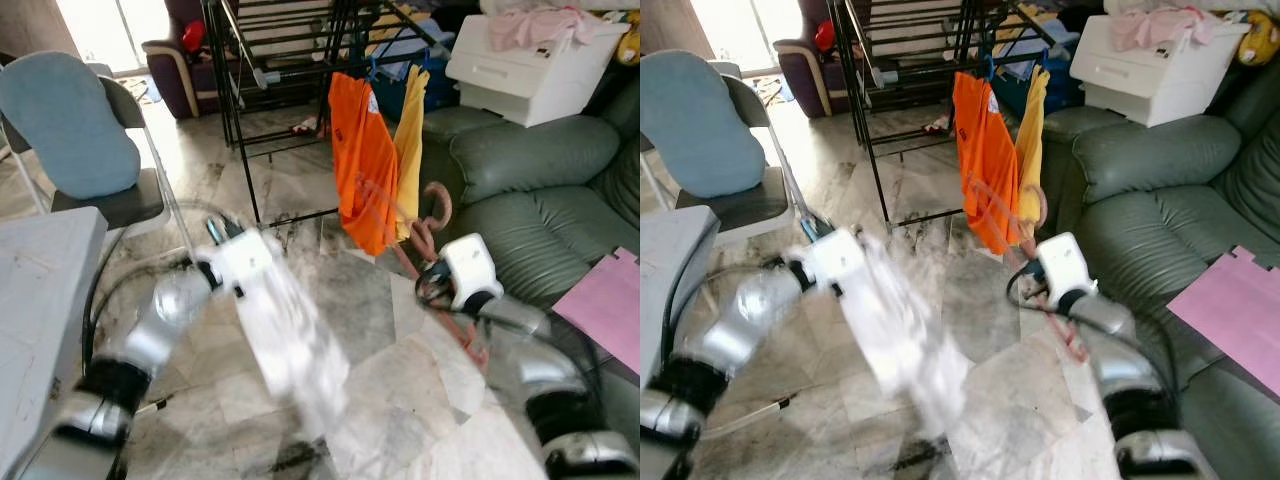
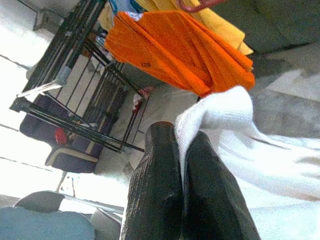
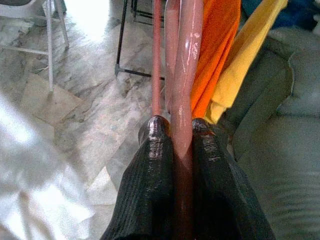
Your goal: Hang hanger
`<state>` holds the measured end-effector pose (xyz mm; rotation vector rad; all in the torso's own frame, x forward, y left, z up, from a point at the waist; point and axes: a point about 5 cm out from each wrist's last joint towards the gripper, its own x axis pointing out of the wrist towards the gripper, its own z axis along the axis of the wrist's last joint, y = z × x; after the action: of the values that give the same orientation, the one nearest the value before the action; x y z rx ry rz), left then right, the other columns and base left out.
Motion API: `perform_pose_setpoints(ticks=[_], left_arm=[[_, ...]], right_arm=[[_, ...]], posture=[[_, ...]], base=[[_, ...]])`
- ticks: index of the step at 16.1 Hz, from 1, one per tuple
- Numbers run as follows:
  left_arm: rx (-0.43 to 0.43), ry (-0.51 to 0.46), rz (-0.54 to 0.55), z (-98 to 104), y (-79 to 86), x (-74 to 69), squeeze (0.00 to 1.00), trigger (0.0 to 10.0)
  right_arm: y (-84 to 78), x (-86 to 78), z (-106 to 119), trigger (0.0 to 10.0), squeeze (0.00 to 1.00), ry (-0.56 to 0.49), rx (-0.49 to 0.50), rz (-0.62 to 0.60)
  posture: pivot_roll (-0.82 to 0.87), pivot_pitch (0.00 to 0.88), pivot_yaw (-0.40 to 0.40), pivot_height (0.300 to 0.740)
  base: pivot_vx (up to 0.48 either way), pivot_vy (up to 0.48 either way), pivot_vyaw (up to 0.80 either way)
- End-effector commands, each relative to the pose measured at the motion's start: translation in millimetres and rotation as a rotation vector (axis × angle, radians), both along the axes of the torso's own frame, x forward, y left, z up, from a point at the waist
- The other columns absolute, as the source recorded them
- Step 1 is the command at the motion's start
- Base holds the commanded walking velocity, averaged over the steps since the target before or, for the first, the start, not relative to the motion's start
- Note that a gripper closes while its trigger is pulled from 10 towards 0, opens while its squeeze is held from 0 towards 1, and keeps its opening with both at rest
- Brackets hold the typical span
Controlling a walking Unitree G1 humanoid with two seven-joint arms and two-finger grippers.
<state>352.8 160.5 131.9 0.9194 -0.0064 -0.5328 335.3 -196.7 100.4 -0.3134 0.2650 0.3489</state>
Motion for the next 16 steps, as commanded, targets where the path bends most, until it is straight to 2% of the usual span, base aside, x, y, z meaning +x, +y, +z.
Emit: perform_pose_setpoints(ticks=[1, 3, 5, 7, 9, 11, 13, 15, 16], left_arm=[[0.042, 0.014, 0.024, 2, 7.8, 7.0, 0.00, 10.0], [0.052, 0.029, 0.044, 3, 9.8, 14.4, 0.00, 10.0], [0.078, 0.074, 0.052, -6, 10.3, 15.4, 0.00, 10.0], [0.060, 0.088, 0.077, -9, 11.0, 16.2, 0.00, 10.0], [0.062, 0.101, 0.087, -11, 12.1, 18.0, 0.00, 10.0], [0.083, 0.128, 0.100, -15, 14.8, 18.6, 0.00, 10.0], [0.003, 0.202, 0.152, -21, 18.5, 17.7, 0.00, 10.0], [-0.106, 0.274, 0.227, -28, 22.3, 16.9, 0.00, 10.0], [-0.197, 0.318, 0.246, -29, 20.3, 16.8, 0.00, 10.0]], right_arm=[[4.3, 3.0, 9, 10.0, 0.00, -0.007, -0.012, 0.087], [1.0, -1.9, 15, 10.0, 0.00, 0.055, -0.050, 0.255], [-1.4, -9.6, 18, 10.0, 0.00, 0.110, -0.072, 0.401], [-3.4, -18.3, 18, 10.0, 0.00, 0.175, -0.084, 0.503], [-8.9, -22.5, 14, 10.0, 0.00, 0.223, -0.134, 0.553], [-8.0, -30.3, 13, 10.0, 0.00, 0.280, -0.123, 0.631], [-9.1, -41.2, 9, 10.0, 0.00, 0.338, -0.160, 0.711], [-7.6, -44.1, 9, 10.0, 0.00, 0.352, -0.144, 0.732], [-5.7, -45.9, 7, 10.0, 0.00, 0.361, -0.142, 0.745]], posture=[[-0.09, 0.000, 0.037, 0.740], [-0.10, 0.000, 0.047, 0.740], [-0.10, 0.000, 0.051, 0.740], [-0.10, 0.000, 0.054, 0.740], [-0.10, 0.000, 0.053, 0.740], [-0.10, 0.000, 0.054, 0.740], [-0.10, 0.000, 0.056, 0.740], [-0.10, 0.000, 0.057, 0.740], [-0.10, 0.000, 0.057, 0.740]], base=[[0.000, 0.000, 0.00], [0.000, 0.000, 0.00], [0.000, 0.000, 0.00], [0.000, 0.000, 0.00], [0.000, 0.000, 0.00], [0.000, 0.000, 0.00], [0.000, 0.000, 0.00], [0.000, 0.000, 0.00], [0.000, 0.000, 0.00]])
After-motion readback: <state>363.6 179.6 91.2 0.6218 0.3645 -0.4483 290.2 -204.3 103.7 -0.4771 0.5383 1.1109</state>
